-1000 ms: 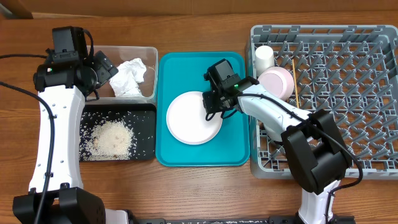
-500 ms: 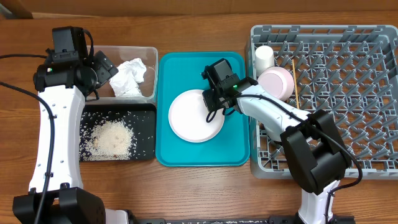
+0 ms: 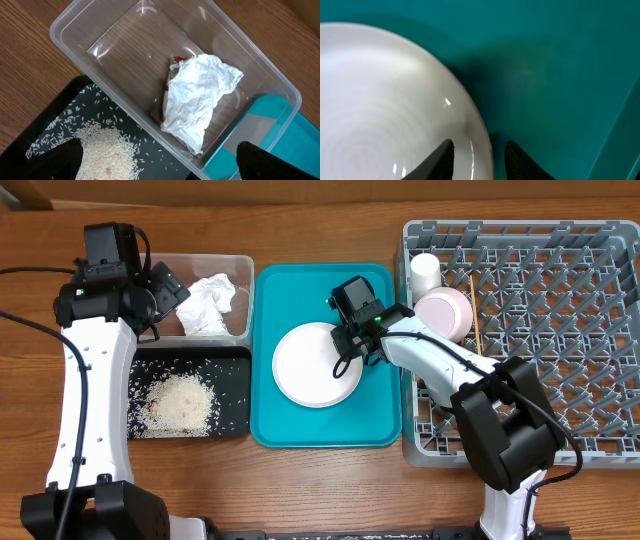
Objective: Sort waste into correct bins and load items into the dishwasher
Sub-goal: 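Grip the white plate's rim with the right gripper and tilt it up, then carry the white plate right into the grey rack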
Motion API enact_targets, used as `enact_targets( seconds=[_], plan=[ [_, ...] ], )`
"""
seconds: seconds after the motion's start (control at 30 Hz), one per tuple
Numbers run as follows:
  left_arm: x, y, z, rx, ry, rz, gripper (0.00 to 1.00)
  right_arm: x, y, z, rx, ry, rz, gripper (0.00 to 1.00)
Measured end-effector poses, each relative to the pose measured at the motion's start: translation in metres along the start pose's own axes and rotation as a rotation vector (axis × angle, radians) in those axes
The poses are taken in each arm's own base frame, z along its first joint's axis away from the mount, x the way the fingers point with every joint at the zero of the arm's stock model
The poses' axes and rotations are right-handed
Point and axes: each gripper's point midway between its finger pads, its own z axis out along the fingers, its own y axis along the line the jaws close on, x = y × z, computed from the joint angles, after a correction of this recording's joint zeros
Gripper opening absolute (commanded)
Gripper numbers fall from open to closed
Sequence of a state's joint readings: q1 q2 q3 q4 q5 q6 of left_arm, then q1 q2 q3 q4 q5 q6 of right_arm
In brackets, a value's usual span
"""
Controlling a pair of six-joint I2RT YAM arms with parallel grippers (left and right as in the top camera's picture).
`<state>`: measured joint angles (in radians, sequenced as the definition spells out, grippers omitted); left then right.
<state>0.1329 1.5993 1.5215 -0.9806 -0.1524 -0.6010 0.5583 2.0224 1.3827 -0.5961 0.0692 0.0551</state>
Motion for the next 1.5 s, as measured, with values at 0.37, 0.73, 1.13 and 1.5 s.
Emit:
enact_targets(
  seconds=[0.37,0.73,1.13,1.5],
  plan=[
    [0.0,0.0,0.0,0.0,0.0,0.0,1.0,0.014,0.012,-0.001,-0.041,0.056,-0.017,0.26],
    [0.0,0.0,0.0,0.0,0.0,0.0,1.0,0.022,0.011,-0.001,-0.041,0.086,-0.018,0.25],
    [0.0,0.0,0.0,0.0,0.0,0.0,1.0,0.028,0.012,0.004,-0.054,0.08,-0.011,0.04],
    [0.0,0.0,0.0,0.0,0.001,0.0,1.0,0.02,0.013,-0.035,-0.053,0.125,-0.009,0.04]
  ],
)
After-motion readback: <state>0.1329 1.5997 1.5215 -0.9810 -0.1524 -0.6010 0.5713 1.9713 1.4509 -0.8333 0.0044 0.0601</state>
